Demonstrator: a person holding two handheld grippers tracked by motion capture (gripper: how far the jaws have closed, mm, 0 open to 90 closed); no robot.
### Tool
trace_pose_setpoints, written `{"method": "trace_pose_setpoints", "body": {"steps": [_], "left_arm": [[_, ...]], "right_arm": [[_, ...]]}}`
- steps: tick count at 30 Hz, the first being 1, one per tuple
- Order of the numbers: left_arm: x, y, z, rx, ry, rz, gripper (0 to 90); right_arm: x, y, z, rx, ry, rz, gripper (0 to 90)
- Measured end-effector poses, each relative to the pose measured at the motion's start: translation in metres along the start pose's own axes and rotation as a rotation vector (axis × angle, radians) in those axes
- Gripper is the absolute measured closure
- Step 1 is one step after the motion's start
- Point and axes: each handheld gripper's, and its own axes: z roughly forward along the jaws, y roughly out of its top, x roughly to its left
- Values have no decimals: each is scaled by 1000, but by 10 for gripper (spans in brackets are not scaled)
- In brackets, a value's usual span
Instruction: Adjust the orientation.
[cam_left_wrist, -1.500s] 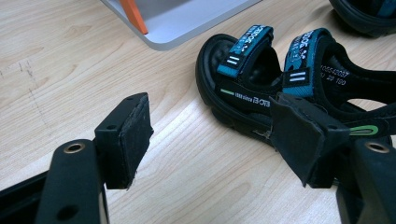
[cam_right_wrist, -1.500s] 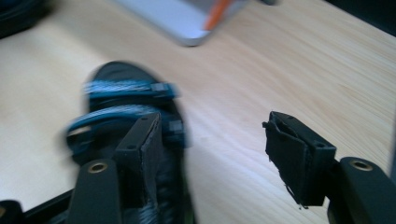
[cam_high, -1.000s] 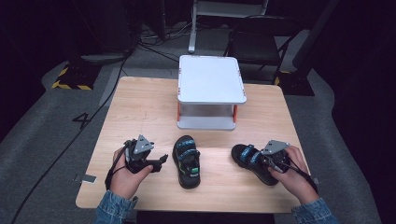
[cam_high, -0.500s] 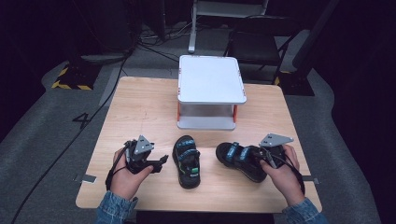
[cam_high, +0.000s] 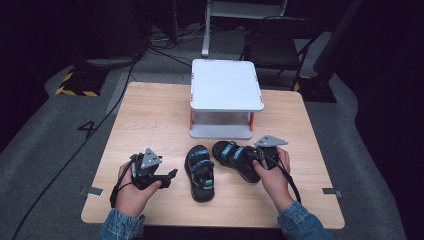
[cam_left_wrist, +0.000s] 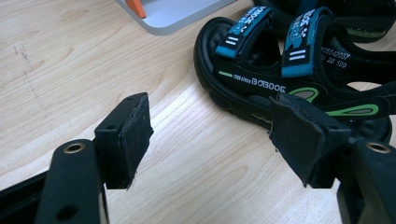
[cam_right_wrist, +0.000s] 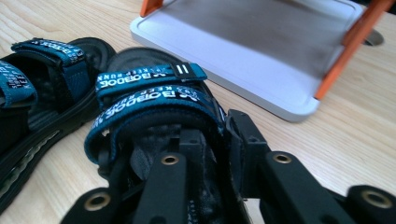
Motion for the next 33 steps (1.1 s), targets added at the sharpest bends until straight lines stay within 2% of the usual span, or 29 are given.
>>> {"method": "trace_pose_setpoints", "body": {"steps": [3,5,9,11,12,14,15,17,18,19,21,23,25,26,28,32,33], "left_arm": [[0,-1,0,3,1,-3,294],[0,-1,0,3,3,-2,294],[-1,0,0,1,0,4,294],[-1,1,1,0,-6,4,294],[-2,2,2,-2,-11,-3,294],[-1,3,3,-2,-13,2,294],[-1,4,4,-1,-13,8,294],[-2,5,6,-1,-21,4,294],[-2,5,7,0,-21,8,294],[-2,6,8,2,-23,13,294],[-3,7,9,2,-26,15,294],[-3,8,10,2,-28,20,293],[-3,7,10,-1,-30,6,293],[-2,7,10,0,-28,6,293],[-1,6,10,4,-20,13,292],[-2,4,9,11,-24,13,292],[-3,3,9,8,-20,13,293]], "right_arm": [[-1,0,4,-9,26,5,584],[-3,1,1,-18,9,-12,499],[-10,1,-11,-40,30,-3,397],[-14,2,-24,-80,56,15,364],[-16,4,-30,-78,77,11,344],[-19,4,-39,-39,134,-20,282],[-19,3,-42,9,170,-54,245],[-19,-2,-45,82,196,-90,232],[-20,-5,-45,99,194,-104,232],[-21,-10,-44,114,179,-107,241],[-24,-15,-38,149,179,-107,287],[-24,-20,-31,206,220,-119,444],[-20,-20,-30,202,226,-147,563],[-18,-19,-31,196,230,-155,650],[-10,-16,-32,176,262,-156,758],[15,-12,-27,151,390,-135,797],[21,-11,-25,147,402,-139,797]]}}
